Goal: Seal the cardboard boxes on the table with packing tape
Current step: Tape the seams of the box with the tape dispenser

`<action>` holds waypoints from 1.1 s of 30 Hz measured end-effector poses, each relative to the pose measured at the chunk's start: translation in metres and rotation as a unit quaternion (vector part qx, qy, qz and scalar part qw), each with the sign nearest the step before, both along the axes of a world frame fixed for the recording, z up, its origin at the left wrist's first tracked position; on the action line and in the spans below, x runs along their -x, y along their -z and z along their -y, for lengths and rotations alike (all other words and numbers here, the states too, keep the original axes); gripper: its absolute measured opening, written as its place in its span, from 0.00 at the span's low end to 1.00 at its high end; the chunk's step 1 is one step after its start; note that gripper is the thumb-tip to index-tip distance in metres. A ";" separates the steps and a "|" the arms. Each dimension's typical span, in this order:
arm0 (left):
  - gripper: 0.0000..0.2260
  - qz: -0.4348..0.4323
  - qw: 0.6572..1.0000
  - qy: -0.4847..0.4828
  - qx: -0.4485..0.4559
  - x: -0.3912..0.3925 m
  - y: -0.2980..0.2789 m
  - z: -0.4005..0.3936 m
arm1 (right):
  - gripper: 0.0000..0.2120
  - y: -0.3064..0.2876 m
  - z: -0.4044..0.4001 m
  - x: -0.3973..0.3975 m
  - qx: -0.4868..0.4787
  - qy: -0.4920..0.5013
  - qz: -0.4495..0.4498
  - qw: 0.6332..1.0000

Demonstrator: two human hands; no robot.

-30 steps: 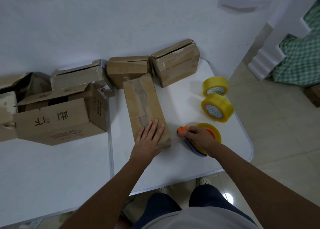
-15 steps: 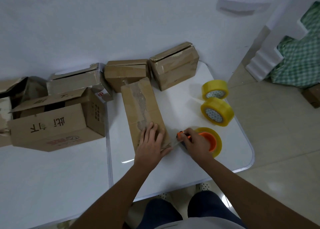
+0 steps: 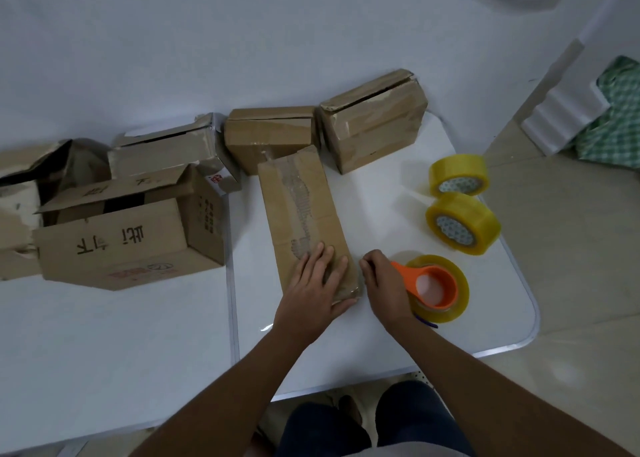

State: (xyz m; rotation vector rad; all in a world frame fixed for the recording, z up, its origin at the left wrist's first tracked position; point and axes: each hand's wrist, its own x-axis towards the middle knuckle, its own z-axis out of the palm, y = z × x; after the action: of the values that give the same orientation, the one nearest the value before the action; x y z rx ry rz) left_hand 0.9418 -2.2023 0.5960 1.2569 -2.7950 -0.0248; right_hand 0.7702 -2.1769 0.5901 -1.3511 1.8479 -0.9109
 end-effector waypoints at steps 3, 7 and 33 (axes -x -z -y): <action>0.32 0.003 1.000 0.006 0.004 0.000 0.003 0.000 | 0.09 0.007 0.005 -0.009 -0.003 -0.005 -0.009 1.000; 0.31 0.002 1.000 0.006 0.010 0.000 0.004 0.000 | 0.09 0.015 0.006 -0.013 -0.011 0.009 0.026 1.000; 0.32 0.008 0.999 -0.024 -0.024 0.004 -0.005 -0.001 | 0.26 -0.023 -0.023 -0.022 -0.130 -0.084 0.111 0.982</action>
State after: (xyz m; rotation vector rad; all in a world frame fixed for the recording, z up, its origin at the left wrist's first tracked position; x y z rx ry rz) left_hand 0.9380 -2.2018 0.6008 1.3390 -2.7928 -0.0792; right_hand 0.7917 -2.1534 0.6133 -1.1742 1.5936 -0.6766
